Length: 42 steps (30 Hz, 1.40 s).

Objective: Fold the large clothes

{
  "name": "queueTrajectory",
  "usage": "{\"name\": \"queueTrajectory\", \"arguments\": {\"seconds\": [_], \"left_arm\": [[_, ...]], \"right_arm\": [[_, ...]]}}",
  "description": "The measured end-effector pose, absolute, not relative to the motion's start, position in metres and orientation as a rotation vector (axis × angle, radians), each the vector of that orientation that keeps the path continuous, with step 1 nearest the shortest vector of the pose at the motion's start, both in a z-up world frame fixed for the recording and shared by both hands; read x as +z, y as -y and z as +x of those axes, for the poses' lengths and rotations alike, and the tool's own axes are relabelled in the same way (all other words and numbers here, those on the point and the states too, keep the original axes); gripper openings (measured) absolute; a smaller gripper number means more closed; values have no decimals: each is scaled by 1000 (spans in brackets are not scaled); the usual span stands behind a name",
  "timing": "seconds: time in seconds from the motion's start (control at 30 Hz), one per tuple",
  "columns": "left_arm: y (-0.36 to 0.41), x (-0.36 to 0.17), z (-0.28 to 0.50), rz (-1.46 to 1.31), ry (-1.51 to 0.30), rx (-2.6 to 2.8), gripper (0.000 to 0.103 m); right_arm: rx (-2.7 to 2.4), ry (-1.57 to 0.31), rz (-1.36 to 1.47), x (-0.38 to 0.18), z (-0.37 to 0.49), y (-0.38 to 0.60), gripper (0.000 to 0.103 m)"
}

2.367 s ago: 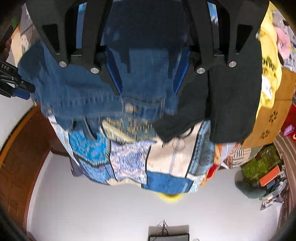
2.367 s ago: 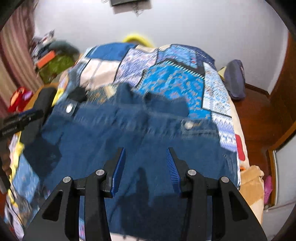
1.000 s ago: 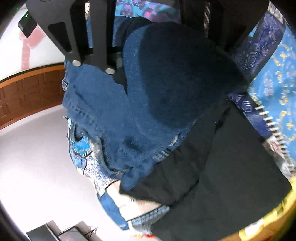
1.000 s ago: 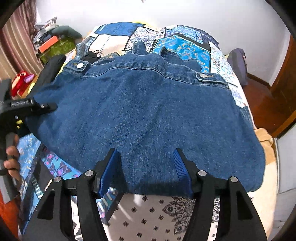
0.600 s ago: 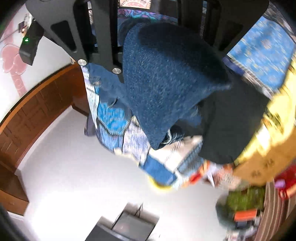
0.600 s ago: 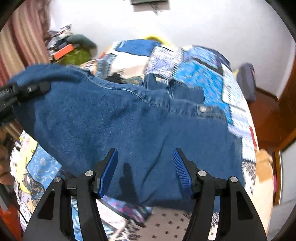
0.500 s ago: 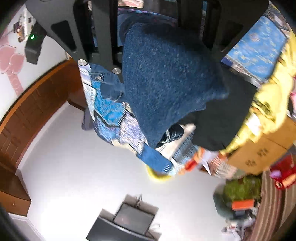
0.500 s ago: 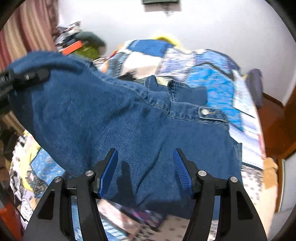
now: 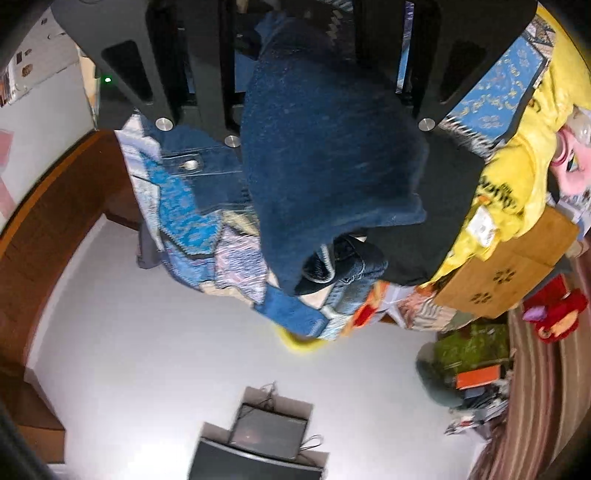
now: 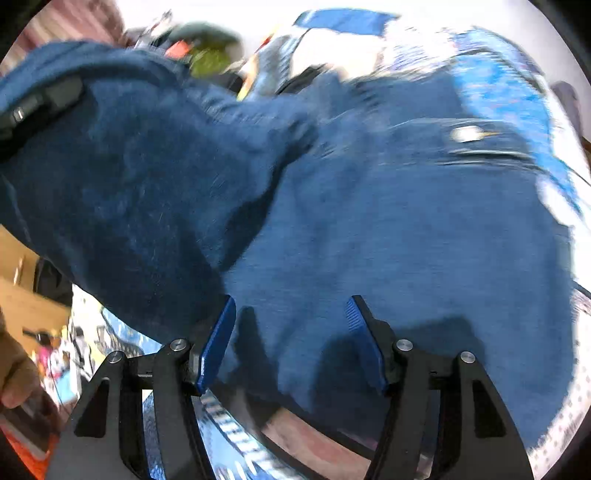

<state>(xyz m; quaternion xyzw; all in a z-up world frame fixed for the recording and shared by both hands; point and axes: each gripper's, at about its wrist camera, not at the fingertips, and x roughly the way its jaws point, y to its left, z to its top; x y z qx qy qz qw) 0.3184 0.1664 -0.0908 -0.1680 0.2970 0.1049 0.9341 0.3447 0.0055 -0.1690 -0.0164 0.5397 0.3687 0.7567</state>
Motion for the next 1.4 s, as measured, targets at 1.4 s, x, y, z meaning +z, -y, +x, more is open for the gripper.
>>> {"name": "queueTrajectory", "arguments": {"seconds": [1.4], "left_arm": [[-58, -148, 329, 31, -888, -92, 61]], "right_arm": [[509, -948, -23, -117, 322, 137, 59]]}}
